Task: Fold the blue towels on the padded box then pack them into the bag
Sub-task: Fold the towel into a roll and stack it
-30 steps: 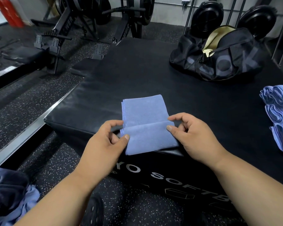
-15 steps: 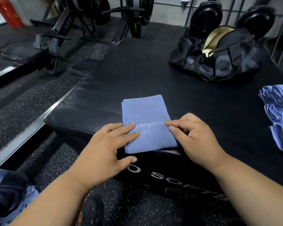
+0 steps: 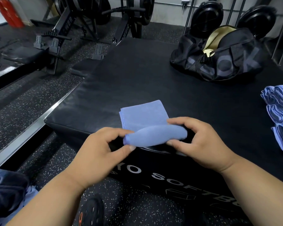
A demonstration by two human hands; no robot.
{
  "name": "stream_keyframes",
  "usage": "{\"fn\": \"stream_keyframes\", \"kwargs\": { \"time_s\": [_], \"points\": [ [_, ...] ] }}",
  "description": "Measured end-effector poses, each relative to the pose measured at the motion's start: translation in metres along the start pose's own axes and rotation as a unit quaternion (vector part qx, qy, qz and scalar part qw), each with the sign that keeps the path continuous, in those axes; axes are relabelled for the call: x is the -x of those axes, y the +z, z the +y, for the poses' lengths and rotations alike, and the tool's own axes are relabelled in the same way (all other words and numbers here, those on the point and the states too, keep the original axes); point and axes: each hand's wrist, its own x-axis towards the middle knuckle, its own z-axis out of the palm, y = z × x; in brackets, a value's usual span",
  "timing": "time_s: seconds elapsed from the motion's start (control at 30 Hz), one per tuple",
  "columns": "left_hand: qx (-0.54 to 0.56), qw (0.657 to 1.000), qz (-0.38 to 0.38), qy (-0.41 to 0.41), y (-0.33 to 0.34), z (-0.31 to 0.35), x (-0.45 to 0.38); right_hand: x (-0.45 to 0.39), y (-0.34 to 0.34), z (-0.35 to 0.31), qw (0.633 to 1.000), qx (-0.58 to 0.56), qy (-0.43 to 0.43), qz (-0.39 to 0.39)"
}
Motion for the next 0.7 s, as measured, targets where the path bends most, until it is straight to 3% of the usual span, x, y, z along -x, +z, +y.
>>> {"fn": "stream_keyframes", "kwargs": {
  "time_s": [0.17,0.4,0.6,0.7],
  "points": [
    [0.144,0.986,0.036,-0.072,0.007,0.003,-0.004,-0.007,0.012,-0.009,0.988,-0.122,0.072,0.067],
    [0.175,0.959,0.12,-0.186,0.019,0.005,-0.018,-0.033,0.026,-0.011,0.966,-0.18,0.148,0.109],
    [0.07,0.961,0.165,-0.211,0.023,0.009,-0.03,-0.047,0.034,-0.004,0.964,-0.125,0.194,0.133],
    [-0.084,0.972,0.19,-0.113,0.024,0.012,-0.027,-0.05,0.035,-0.005,0.964,-0.094,0.202,0.143]
  ]
}}
